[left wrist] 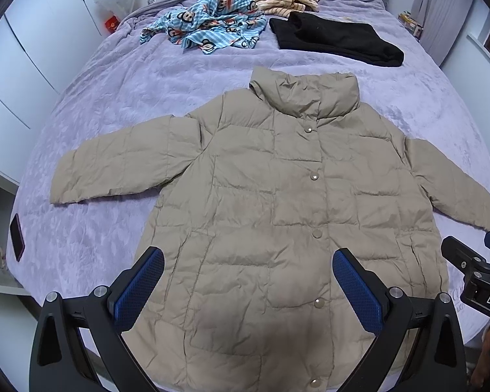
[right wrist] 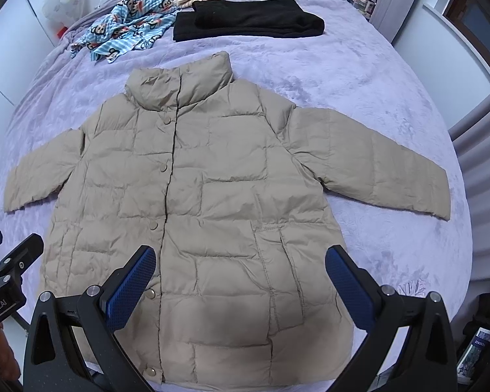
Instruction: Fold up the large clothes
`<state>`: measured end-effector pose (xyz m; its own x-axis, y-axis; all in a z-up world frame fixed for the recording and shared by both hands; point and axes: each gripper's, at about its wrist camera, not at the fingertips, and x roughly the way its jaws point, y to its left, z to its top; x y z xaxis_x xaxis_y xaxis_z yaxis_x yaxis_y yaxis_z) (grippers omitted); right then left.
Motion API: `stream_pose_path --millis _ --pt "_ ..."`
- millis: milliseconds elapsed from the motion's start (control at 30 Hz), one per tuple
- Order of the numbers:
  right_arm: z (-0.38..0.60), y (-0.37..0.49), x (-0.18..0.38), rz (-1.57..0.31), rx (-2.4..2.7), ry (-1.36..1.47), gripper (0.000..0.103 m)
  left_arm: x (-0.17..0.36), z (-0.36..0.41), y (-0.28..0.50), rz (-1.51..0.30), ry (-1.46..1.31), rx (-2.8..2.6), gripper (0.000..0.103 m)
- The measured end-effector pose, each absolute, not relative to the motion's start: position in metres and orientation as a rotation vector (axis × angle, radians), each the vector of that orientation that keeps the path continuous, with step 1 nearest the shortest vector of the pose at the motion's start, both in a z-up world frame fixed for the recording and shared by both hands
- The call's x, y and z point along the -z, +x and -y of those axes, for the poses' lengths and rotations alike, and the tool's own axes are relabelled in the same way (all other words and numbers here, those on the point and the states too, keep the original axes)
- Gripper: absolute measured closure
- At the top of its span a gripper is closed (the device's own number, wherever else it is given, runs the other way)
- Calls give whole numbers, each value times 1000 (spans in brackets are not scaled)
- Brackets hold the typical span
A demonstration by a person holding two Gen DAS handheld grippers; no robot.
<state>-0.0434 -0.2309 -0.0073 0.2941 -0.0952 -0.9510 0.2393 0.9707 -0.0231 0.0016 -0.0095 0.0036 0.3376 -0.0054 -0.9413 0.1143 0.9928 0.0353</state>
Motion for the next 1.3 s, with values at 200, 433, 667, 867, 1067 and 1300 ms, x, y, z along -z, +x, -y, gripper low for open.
stream_pose_path --millis 200,433,667,867,1067,1300 --pt "231 -43 7 -1254 223 131 0 -4 10 2 -1224 101 78 0" --pt "230 -42 7 -1254 224 129 0 -3 10 3 -1223 102 79 0" --pt "230 -42 6 -1255 227 136 0 -3 9 2 -1223 102 80 0" --pt "232 -41 5 -1256 229 137 0 -3 10 4 -1225 101 80 0" --pt "232 -41 5 -1255 230 135 0 -3 9 3 -1224 101 81 0" --pt "232 -41 5 -1255 229 133 0 -3 9 3 -1224 102 81 0"
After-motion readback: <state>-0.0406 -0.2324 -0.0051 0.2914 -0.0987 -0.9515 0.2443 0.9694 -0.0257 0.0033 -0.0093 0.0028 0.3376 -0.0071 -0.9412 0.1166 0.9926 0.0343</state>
